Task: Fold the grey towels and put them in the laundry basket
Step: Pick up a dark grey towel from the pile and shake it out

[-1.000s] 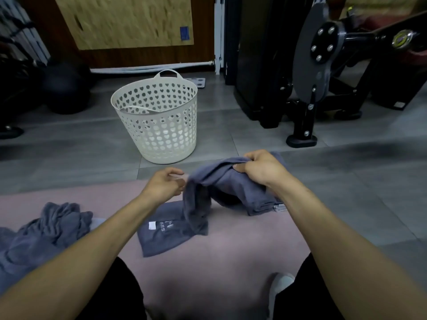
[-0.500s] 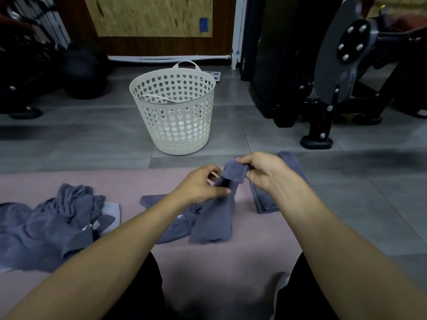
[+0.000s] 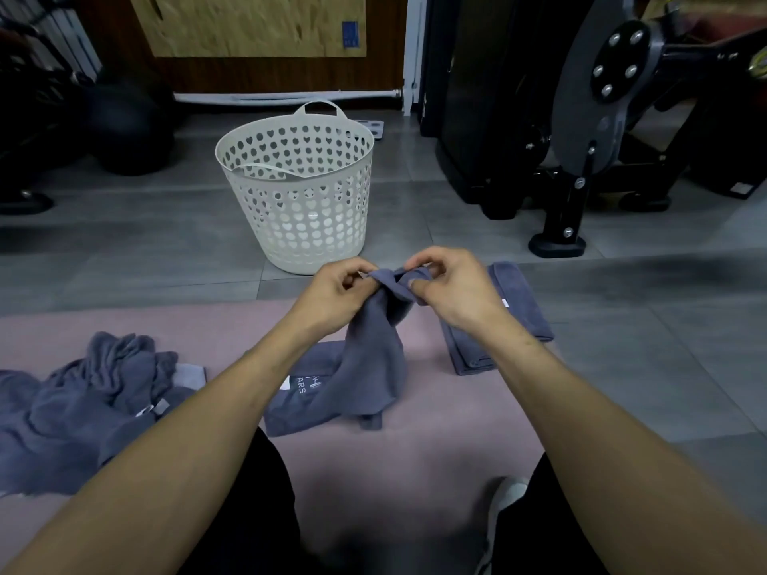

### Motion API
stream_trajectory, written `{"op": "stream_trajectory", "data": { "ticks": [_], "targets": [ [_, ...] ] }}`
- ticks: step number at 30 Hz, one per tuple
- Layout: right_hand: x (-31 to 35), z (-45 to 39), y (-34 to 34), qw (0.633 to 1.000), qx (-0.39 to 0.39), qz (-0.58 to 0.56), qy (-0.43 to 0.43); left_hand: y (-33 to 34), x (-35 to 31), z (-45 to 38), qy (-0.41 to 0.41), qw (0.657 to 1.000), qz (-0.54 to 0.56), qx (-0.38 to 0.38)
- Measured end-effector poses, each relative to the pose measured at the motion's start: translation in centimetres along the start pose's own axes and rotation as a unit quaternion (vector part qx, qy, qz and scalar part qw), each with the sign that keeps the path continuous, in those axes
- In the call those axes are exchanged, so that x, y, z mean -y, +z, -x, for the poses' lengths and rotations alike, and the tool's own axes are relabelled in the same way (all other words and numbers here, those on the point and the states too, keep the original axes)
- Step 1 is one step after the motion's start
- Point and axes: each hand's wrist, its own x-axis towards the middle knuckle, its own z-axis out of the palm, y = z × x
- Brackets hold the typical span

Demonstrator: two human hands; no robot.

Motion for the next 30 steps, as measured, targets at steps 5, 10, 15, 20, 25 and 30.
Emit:
{"op": "stream_trajectory", "data": {
  "ticks": [5, 10, 15, 20, 25, 30],
  "targets": [
    [-0.1, 0.3, -0.5, 0.997, 0.053, 0.021, -0.042, -0.3, 0.7, -0.1, 0.016, 0.999, 0.027, 0.026],
    [-0.5, -0.1, -0.6, 0.985, 0.027, 0.137, -0.1, 0.8, 0.7, -0.2, -0.002, 0.999, 0.035, 0.028],
    [0.8, -0.3, -1.2, 0.992, -0.069, 0.047, -0.092, 2.2, 2.4, 0.6, -0.116, 0.966, -0.219, 0.069],
    [-0.8, -0.5, -2.1, 0.993, -0.064, 0.094, -0.044, 1.7, 2.6, -0.5, -0.166, 0.949, -0.264, 0.056],
    [-2.0, -0.3, -1.8, 0.981, 0.067, 0.176, -0.053, 1.1, 0.3, -0.6, -0.036, 0.979, -0.201, -0.025],
    [-1.1, -0.1, 0.3, 0.958, 0.096, 0.227, -0.147, 1.4, -0.4, -0.1, -0.026, 0.996, -0.08, -0.027]
  ]
}}
